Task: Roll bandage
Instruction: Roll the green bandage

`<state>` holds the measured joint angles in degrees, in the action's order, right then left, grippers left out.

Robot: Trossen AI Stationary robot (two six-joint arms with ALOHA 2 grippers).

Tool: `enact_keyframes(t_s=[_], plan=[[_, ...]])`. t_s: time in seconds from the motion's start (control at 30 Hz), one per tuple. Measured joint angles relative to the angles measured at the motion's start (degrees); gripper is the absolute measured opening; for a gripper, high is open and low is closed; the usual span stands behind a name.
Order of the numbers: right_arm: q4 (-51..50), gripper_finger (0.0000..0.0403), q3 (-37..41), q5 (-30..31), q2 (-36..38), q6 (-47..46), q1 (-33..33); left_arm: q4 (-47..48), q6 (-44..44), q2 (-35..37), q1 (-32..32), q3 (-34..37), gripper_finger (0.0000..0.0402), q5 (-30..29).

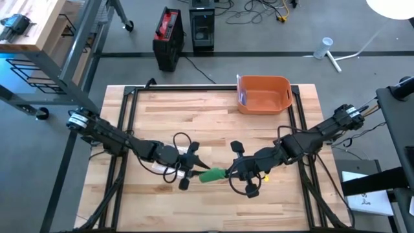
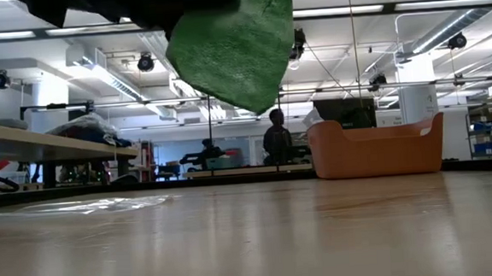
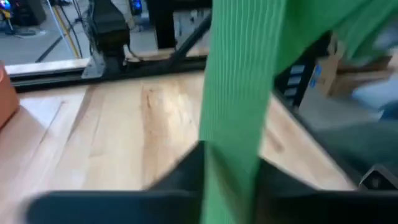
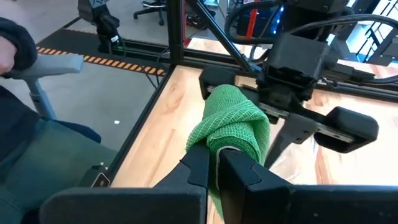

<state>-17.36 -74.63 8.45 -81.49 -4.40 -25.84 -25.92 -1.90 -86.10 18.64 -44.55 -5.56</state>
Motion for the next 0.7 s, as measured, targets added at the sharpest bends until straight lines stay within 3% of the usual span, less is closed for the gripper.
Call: enact_keyframes(t_s=[0.07, 0.2, 0.3, 0.4, 0.53, 0.7], plan=[[-0.66, 0.0009, 0.0, -0.54, 0.0, 0.49, 0.0, 6.27, 1.07, 1.46, -0.66, -1.17, 0.0018, -0.75], [-4.2, 0.0009, 0.02, -0.99, -0.02, 0.56, 0.0, 29.94, 4.42, 6.24, -1.31, -8.99, 0.0011, -9.83], [-5.88, 0.0009, 0.11, -0.99, -0.5, 0.5, 0.0, 48.04, 7.59, 8.35, -1.22, -18.81, 0.0003, -17.56], [-7.24, 0.0009, 0.24, -1.14, -1.68, 0.54, 0.02, 59.76, 11.6, 8.69, -1.21, -29.43, 0.0001, -22.29], [-7.85, 0.0009, 0.22, -1.08, -4.61, 1.25, 0.5, 67.82, 16.54, 7.47, -1.42, -42.34, 0.0001, -21.57], [-5.12, 0.0009, 0.14, -1.05, -9.03, 3.96, 1.24, 78.74, 17.93, 4.17, -2.91, -54.63, 0.0, -15.71]])
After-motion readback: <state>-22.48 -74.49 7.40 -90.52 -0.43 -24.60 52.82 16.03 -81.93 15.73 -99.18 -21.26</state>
